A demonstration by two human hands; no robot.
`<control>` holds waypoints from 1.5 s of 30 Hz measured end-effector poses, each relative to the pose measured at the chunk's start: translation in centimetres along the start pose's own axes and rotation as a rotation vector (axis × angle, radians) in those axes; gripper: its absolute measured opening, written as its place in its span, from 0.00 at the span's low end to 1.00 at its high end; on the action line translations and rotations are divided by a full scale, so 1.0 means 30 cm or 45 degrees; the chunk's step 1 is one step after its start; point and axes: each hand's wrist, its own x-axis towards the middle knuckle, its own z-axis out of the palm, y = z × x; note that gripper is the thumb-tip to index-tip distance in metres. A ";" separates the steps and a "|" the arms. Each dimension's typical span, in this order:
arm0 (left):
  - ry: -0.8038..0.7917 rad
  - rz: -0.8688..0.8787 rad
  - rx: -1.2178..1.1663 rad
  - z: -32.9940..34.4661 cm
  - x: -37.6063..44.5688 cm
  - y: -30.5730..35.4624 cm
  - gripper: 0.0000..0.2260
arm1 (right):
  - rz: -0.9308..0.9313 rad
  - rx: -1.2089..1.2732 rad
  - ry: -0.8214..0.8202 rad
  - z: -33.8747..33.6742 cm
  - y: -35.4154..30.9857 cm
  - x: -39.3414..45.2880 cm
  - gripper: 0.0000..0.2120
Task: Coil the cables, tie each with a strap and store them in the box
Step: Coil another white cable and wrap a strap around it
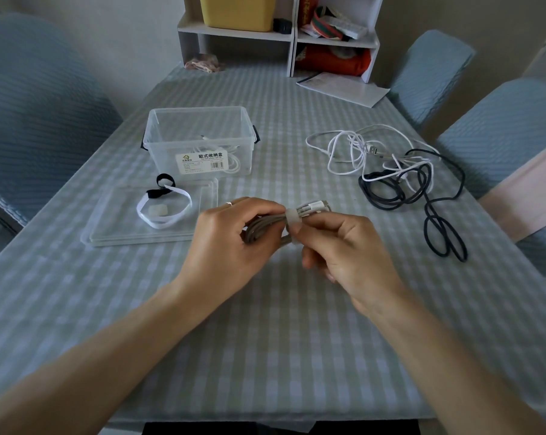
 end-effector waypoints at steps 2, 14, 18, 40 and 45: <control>-0.002 -0.028 -0.015 -0.002 0.001 -0.001 0.08 | -0.009 -0.033 0.001 0.006 0.002 0.004 0.08; -0.064 -0.409 -0.223 -0.021 0.012 0.002 0.08 | 0.053 0.025 0.047 -0.007 0.001 0.012 0.04; -0.103 -0.415 -0.196 -0.024 0.007 0.005 0.07 | 0.040 -0.156 0.024 0.002 0.011 0.013 0.05; -0.117 -0.541 -0.331 -0.034 0.012 0.018 0.05 | -0.113 0.018 0.152 -0.002 0.039 0.025 0.05; -0.024 -0.628 -0.417 -0.074 0.039 -0.002 0.07 | -0.204 -0.047 0.408 -0.015 0.039 0.064 0.07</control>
